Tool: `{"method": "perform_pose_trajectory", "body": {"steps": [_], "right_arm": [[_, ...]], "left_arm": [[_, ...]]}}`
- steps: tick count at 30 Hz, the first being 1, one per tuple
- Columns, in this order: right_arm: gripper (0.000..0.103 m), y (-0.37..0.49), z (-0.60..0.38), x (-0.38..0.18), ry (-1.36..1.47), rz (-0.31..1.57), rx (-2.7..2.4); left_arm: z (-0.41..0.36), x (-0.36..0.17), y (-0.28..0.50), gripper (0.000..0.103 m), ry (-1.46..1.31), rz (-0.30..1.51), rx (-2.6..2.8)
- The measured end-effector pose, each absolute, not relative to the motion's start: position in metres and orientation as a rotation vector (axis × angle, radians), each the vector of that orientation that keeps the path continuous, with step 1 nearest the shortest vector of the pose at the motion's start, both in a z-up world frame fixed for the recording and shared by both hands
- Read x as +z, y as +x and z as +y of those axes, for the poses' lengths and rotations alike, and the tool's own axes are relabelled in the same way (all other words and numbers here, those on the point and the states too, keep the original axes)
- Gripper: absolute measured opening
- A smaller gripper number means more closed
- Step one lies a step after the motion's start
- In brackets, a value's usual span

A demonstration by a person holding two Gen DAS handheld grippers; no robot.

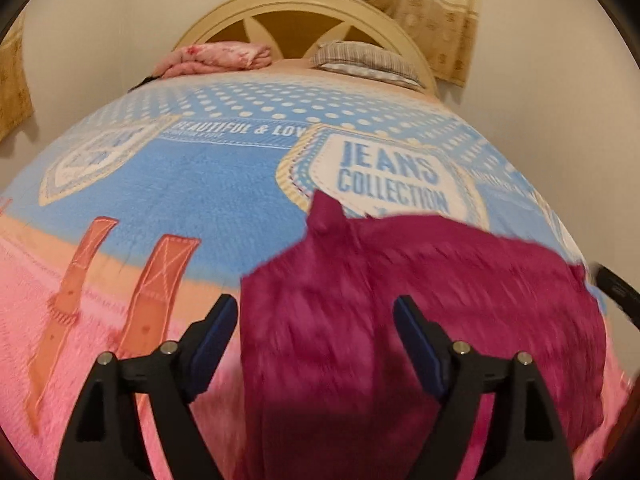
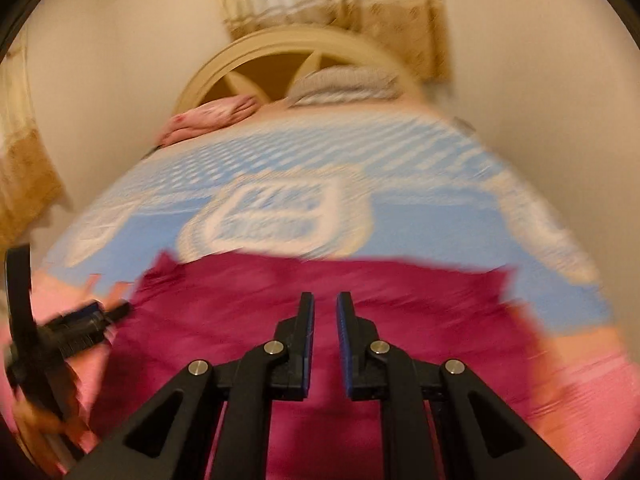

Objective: Fold large clothes

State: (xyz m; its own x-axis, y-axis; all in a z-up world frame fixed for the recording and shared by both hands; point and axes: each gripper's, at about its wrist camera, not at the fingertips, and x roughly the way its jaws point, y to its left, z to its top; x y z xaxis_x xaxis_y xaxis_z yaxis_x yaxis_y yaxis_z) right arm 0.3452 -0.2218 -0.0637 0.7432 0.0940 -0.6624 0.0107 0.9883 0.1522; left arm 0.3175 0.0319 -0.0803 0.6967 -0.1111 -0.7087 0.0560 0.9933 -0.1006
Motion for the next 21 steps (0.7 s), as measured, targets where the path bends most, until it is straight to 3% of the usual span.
{"method": "perform_pose_trajectory", "body": {"steps": [9, 21], "right_arm": [[0.008, 0.378, -0.199, -0.16, 0.214, 0.852, 0.0], [0.008, 0.388, -0.191, -0.166, 0.135, 0.847, -0.018]], "left_arm": [[0.057, -0.101, 0.255, 0.083, -0.112, 0.807, -0.073], [0.072, -0.112, 0.201, 0.083, -0.289, 0.769, -0.133]]}}
